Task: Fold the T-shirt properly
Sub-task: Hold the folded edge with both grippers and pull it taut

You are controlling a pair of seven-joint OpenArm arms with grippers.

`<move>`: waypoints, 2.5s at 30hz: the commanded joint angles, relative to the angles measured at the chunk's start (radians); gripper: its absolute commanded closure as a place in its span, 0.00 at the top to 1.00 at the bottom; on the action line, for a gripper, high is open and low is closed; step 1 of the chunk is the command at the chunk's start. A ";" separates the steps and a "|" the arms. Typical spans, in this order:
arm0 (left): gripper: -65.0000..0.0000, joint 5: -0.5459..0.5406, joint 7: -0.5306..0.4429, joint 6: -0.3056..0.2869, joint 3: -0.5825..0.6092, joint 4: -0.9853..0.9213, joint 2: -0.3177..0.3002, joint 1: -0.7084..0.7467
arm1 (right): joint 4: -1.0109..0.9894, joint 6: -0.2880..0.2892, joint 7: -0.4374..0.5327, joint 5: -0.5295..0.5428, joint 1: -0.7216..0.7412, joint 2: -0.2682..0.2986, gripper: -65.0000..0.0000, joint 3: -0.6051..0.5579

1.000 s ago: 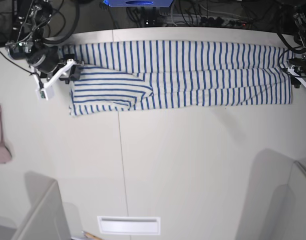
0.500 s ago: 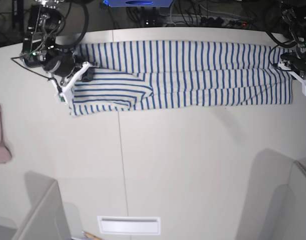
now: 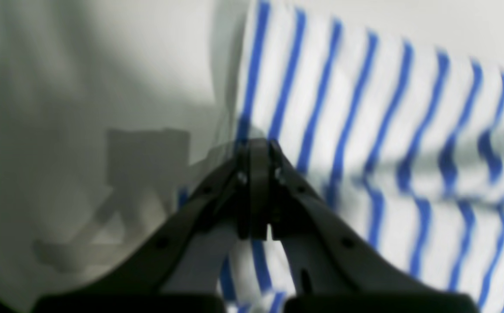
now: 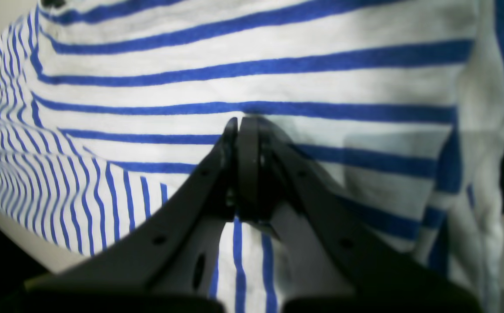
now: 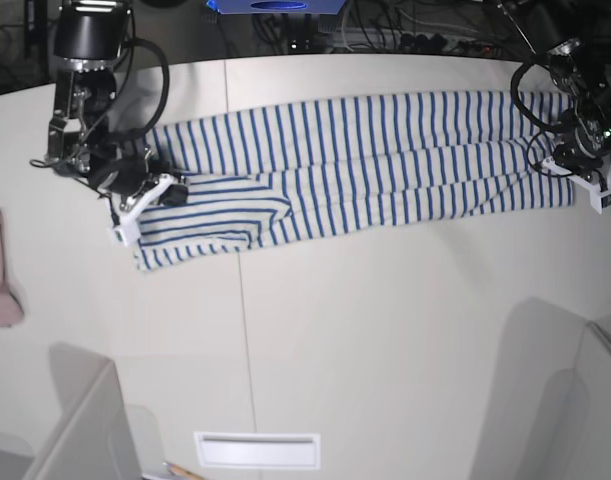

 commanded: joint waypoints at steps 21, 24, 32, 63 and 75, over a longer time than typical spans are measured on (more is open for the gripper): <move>0.00 -0.139 0.126 -0.121 -0.127 0.355 -0.021 0.006 | 0.471 -0.018 -0.067 -0.050 -0.095 -0.039 0.00 0.015; 0.00 -0.268 0.128 -0.195 -0.213 0.375 -0.024 0.091 | 0.502 -0.018 -0.063 -0.050 -0.159 -0.042 0.00 0.007; 0.31 -0.414 0.046 -0.278 -0.279 0.366 -0.067 0.244 | 0.508 -0.015 -0.054 -0.050 -0.227 -0.045 0.00 0.006; 0.53 -0.413 -0.076 -0.278 -0.052 -0.159 -0.101 0.075 | 0.509 -0.015 0.026 -0.050 -0.279 -0.072 0.00 0.007; 0.00 -0.411 -0.256 -0.279 0.028 -0.412 -0.205 0.034 | 0.509 -0.015 0.026 -0.050 -0.279 -0.072 0.00 0.015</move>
